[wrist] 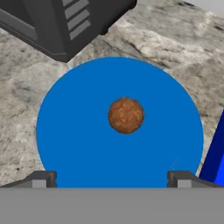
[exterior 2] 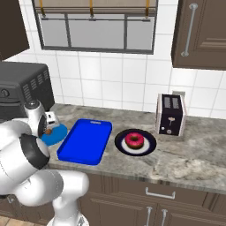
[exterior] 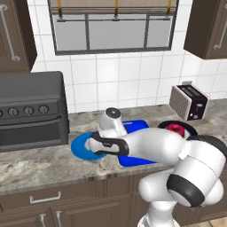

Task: Move the dessert items from the plates to the tray.

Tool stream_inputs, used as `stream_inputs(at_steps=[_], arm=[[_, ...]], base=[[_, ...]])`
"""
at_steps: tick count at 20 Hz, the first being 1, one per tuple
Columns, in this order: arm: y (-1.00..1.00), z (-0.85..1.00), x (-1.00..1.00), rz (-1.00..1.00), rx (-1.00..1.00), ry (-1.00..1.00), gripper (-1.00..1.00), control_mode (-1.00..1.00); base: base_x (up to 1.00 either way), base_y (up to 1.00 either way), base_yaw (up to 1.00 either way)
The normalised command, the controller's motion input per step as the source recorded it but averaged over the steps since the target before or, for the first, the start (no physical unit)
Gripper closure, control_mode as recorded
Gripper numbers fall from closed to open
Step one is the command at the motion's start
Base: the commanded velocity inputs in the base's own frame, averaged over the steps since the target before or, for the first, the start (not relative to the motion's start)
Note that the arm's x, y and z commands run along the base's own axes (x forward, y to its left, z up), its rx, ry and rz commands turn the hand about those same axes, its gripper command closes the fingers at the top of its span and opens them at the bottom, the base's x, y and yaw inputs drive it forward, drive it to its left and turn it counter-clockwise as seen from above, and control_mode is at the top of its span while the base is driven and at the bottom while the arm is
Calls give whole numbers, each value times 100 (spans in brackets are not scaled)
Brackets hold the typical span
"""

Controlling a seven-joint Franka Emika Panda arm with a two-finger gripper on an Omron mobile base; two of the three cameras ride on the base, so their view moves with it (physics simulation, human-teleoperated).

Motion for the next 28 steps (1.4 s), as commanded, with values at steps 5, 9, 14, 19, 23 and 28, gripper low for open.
stream_inputs(at_steps=[5, 9, 14, 19, 23, 28], arm=[[1, -14, 26, 0, 1, 0, -100, -100], [4, -21, 20, 0, 2, 0, -100, -100], [10, -20, 22, 0, 1, 0, -100, -100], [10, -25, 25, 0, 0, 0, -100, -100], [12, -26, 26, 0, 0, 0, -100, -100], [26, -20, 29, 0, 0, 0, -100, -100]], base=[[0, 0, 0], [0, 0, 0], [0, 0, 0], [0, 0, 0], [0, 0, 0], [0, 0, 0]])
